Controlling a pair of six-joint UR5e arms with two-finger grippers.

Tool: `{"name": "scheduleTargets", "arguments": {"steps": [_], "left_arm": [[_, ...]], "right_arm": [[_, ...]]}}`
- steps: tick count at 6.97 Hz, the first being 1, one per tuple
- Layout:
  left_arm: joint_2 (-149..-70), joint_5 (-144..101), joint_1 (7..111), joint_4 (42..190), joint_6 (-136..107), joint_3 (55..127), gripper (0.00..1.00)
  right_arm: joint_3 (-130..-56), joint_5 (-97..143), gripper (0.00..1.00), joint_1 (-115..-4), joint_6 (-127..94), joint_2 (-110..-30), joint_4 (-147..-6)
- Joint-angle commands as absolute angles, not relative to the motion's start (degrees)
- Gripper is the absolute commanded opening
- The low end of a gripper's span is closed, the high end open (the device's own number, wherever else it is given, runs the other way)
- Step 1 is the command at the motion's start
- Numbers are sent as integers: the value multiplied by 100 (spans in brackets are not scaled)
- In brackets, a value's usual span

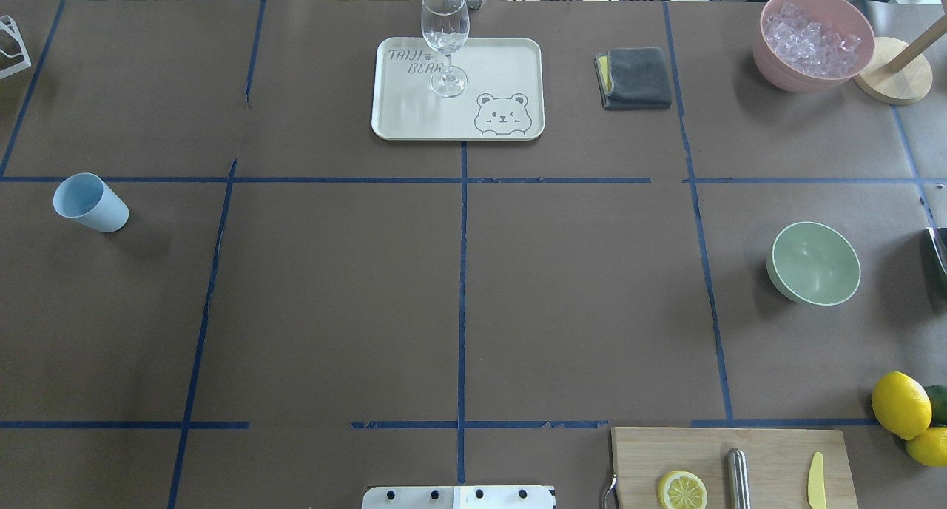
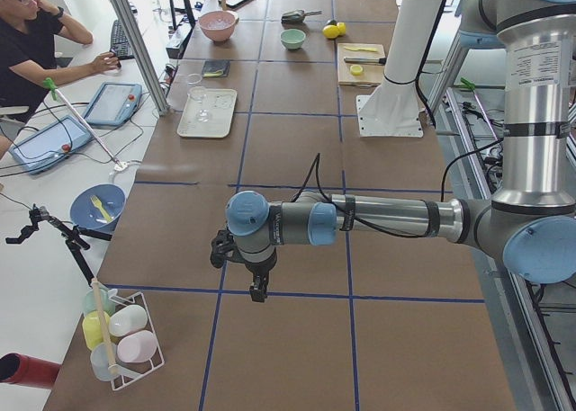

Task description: Pour ice into bowl

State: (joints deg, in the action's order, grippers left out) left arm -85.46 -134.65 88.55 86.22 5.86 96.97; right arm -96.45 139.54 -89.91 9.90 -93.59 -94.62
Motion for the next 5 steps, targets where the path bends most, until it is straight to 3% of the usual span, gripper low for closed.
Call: {"name": "scheduleTargets", "arguments": {"steps": [1,3,5], "left_arm": [[-8569,-13474,8851,8622,589,9694,100],[-8779,-13474,8851,8631,589,9773,100],[-9497,-13456,8824,8587,336,10002,100]], "right_arm": [[-9668,13957,100,-8983,950,-9343,-9457],[-9677,13957,100,-8982,958,-9230,-9440],[-9485,13860,100,-8974,941,-8851,-9326]]}}
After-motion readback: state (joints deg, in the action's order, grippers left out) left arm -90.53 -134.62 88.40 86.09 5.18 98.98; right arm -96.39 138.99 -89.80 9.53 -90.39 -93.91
